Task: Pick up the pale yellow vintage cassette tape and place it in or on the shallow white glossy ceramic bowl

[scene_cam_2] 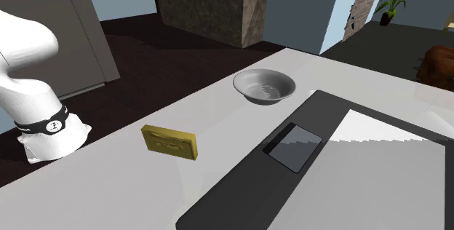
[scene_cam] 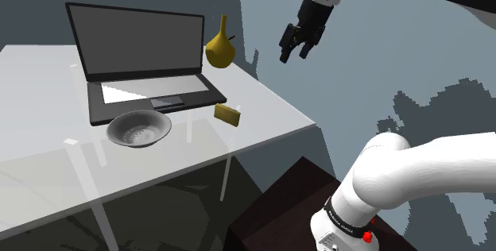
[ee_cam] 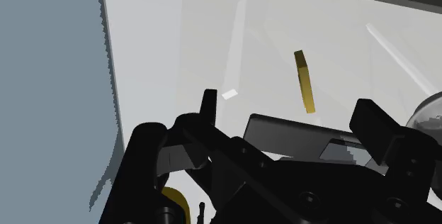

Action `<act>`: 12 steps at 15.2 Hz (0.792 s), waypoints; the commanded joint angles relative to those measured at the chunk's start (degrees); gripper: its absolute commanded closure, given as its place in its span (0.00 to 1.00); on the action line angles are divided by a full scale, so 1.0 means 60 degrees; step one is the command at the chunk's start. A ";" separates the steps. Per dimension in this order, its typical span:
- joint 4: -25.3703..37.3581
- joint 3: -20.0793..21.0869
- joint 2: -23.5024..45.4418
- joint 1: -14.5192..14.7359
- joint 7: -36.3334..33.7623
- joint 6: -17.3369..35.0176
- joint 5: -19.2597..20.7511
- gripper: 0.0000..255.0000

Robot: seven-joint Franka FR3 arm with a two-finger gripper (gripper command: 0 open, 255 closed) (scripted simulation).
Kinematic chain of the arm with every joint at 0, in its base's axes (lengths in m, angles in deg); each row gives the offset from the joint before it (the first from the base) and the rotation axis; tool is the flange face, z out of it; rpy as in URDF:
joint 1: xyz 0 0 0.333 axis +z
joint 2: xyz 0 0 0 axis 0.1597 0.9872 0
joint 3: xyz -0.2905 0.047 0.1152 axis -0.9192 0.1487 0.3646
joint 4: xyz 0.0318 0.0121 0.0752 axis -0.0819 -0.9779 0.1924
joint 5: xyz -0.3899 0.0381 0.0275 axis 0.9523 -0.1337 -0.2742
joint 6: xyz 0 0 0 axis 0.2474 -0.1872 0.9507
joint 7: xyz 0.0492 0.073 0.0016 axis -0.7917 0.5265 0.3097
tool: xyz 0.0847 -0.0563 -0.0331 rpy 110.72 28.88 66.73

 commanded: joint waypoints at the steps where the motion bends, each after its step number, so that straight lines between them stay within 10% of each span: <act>1: 0.0000 0.0000 0.0000 0.0000 0.0000 0.0000 0.0000 0.00; 12: -0.1029 0.0206 0.2516 0.0239 -0.0420 0.2456 -0.0528 0.00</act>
